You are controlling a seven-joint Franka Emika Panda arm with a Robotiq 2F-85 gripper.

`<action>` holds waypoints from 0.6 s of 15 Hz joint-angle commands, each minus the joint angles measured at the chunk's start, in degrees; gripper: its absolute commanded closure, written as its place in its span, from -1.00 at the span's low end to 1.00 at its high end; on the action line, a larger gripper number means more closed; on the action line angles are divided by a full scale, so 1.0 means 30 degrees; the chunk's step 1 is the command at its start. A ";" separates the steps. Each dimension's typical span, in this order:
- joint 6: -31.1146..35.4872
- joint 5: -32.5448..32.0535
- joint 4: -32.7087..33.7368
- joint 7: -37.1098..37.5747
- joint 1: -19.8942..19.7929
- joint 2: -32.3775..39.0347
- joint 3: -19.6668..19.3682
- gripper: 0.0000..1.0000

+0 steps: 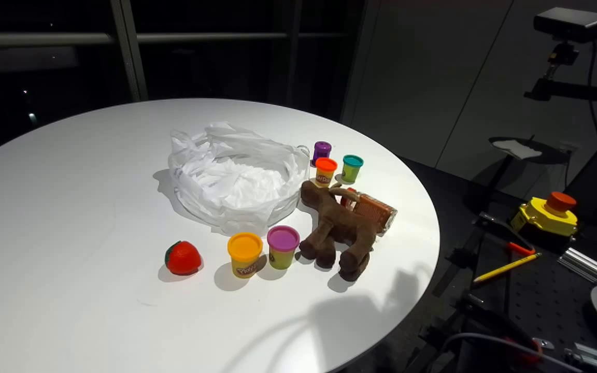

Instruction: Place the containers, strawberry toy and deer toy inside the white plastic bag

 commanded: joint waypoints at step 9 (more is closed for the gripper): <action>0.3506 0.0158 0.0266 0.1915 -0.0299 0.3575 -0.0389 -1.00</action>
